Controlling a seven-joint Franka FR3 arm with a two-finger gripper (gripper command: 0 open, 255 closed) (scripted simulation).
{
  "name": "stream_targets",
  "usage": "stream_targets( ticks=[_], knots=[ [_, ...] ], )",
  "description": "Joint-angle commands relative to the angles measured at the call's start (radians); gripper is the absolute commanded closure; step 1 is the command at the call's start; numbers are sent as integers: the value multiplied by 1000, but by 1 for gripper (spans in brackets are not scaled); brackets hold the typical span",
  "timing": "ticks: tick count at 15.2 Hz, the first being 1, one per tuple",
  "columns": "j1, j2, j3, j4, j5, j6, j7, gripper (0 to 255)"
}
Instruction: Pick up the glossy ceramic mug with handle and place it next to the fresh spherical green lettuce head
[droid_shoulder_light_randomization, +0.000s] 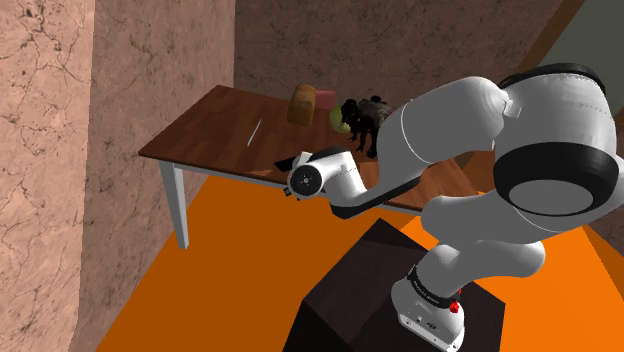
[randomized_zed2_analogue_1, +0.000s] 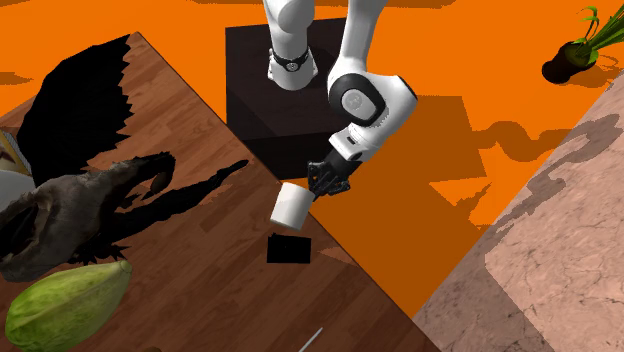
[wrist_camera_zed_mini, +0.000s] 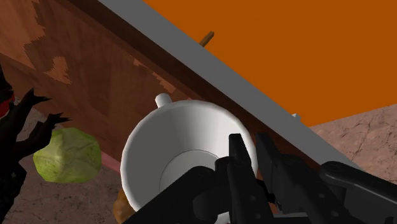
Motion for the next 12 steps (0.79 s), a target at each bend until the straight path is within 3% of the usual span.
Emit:
stream_targets(
  ticks=[1,3,12],
  knots=[
    [0,0,0,0,0,0,0,255],
    [27,13,-29,-1,0,-14,-10,255],
    [322,61,-326,-8,57,-105,-140,255]
  ],
)
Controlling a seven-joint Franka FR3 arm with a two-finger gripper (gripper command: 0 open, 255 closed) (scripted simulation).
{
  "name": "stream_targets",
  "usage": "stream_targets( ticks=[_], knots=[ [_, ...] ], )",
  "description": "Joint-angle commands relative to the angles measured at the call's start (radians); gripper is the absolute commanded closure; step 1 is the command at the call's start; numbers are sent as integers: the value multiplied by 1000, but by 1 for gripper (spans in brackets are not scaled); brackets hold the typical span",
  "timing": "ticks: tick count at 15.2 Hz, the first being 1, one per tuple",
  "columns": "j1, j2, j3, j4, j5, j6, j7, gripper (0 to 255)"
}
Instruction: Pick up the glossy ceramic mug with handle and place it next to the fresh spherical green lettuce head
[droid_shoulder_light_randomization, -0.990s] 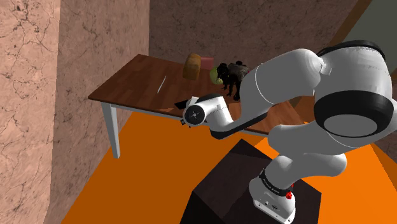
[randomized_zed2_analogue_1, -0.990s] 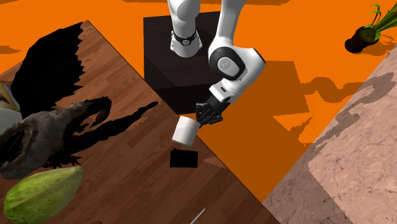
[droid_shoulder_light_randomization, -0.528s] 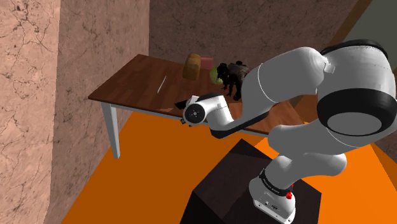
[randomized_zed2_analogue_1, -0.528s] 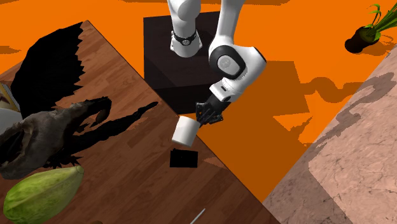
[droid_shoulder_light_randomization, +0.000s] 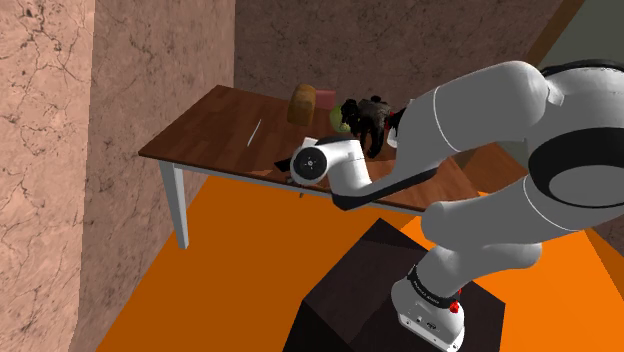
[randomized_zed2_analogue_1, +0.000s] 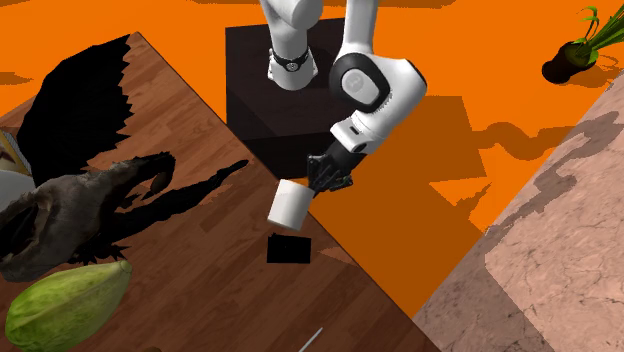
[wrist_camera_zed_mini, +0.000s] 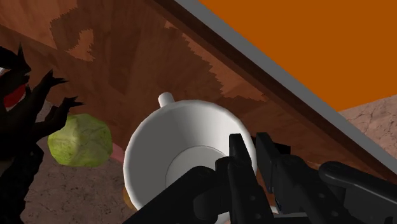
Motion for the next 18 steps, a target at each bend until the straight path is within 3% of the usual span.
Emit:
stream_targets(
  ticks=[1,9,18],
  knots=[
    [69,-5,-69,-3,27,-14,-38,255],
    [260,-54,-264,1,147,-58,-192,255],
    [396,-112,-410,28,258,-123,-345,255]
  ],
)
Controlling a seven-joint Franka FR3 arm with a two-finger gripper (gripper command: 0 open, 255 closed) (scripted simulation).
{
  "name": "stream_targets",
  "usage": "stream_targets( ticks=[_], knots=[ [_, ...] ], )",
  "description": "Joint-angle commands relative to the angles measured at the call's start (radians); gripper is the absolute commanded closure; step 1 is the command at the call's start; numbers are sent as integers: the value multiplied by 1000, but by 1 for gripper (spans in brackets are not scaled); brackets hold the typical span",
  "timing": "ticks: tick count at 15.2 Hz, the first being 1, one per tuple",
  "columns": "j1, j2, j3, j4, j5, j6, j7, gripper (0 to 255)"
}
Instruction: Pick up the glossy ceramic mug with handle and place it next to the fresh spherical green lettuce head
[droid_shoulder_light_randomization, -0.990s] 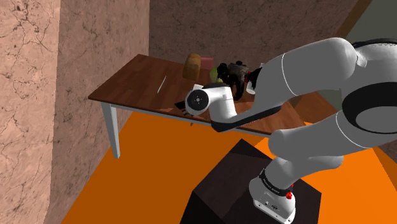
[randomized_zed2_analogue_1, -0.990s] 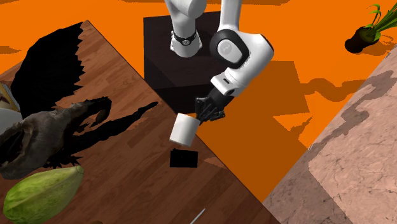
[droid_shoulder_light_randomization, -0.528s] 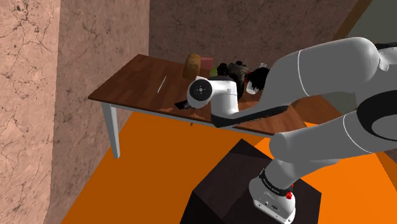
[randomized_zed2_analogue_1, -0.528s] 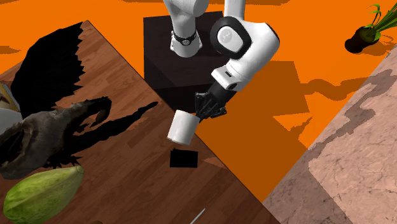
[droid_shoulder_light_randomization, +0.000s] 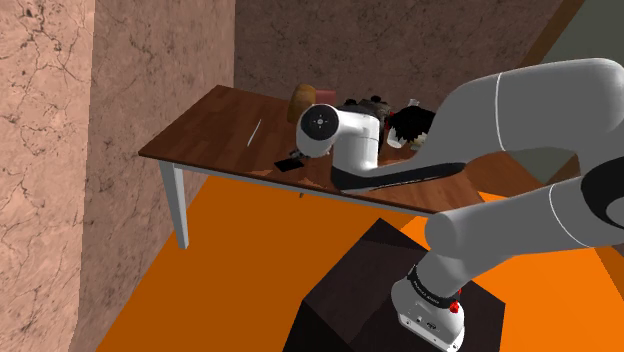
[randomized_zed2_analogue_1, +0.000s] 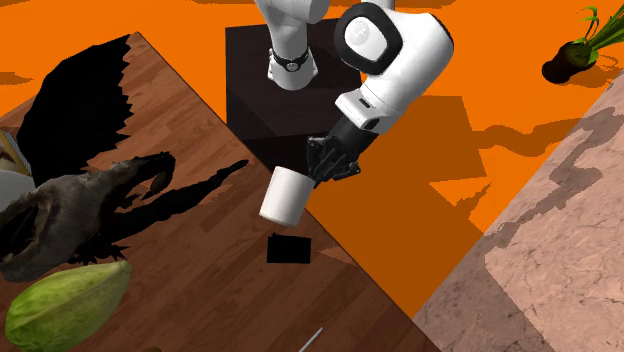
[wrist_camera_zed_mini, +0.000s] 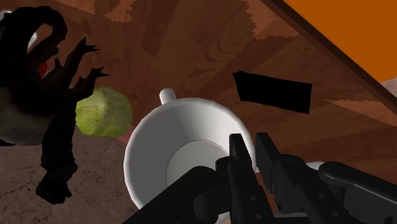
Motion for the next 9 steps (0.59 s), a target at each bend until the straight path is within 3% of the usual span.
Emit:
stream_targets(
  ticks=[1,9],
  knots=[
    [28,-16,-32,2,22,-12,-33,255],
    [102,-57,-120,46,92,-81,-145,255]
  ],
)
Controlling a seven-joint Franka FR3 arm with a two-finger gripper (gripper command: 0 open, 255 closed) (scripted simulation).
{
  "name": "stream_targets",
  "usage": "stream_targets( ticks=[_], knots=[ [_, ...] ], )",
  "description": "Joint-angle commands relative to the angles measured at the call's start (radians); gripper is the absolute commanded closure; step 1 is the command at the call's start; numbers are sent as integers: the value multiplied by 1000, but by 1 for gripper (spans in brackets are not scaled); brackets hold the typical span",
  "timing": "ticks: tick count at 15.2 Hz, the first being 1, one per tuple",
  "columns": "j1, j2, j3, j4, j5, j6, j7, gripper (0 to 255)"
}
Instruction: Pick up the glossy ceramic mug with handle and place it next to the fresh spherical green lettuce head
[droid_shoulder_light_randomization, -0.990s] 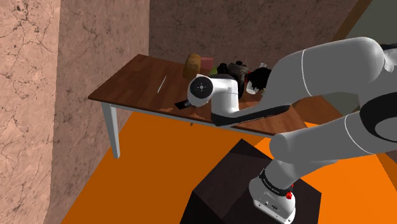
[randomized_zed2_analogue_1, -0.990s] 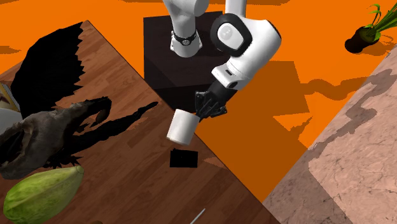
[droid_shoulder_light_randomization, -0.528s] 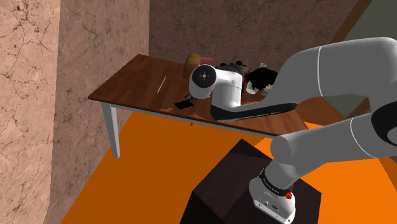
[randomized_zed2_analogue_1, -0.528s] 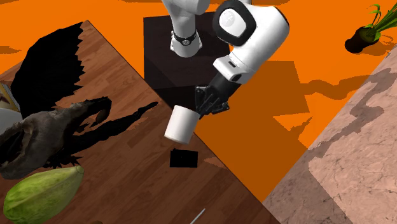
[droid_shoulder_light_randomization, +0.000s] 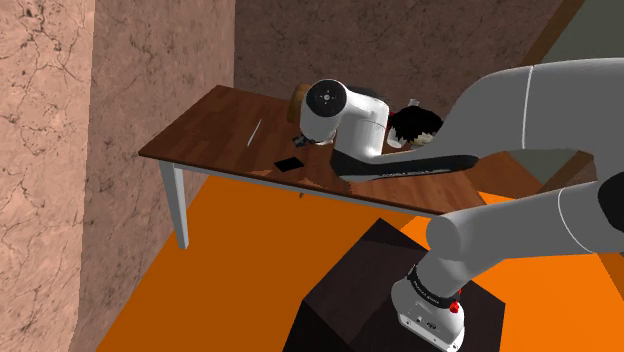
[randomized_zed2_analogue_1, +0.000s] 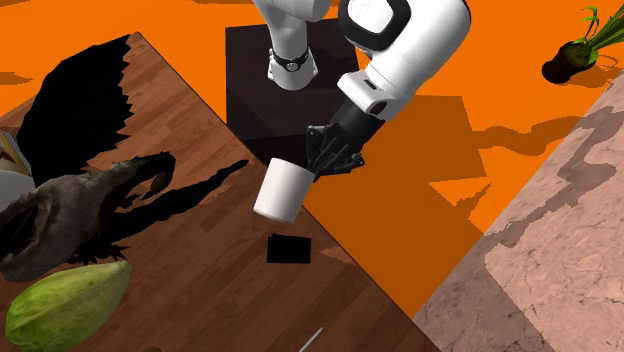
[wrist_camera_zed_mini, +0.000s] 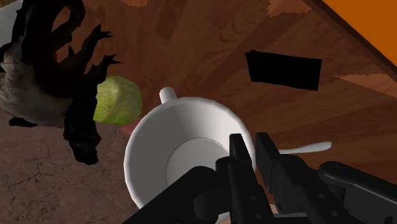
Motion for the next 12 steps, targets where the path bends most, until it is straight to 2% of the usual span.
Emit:
stream_targets(
  ticks=[1,5,12],
  knots=[
    [18,-12,-22,10,16,-17,-28,255],
    [40,-26,-52,35,39,-49,-71,255],
    [-132,109,-88,94,-105,80,-101,255]
  ],
)
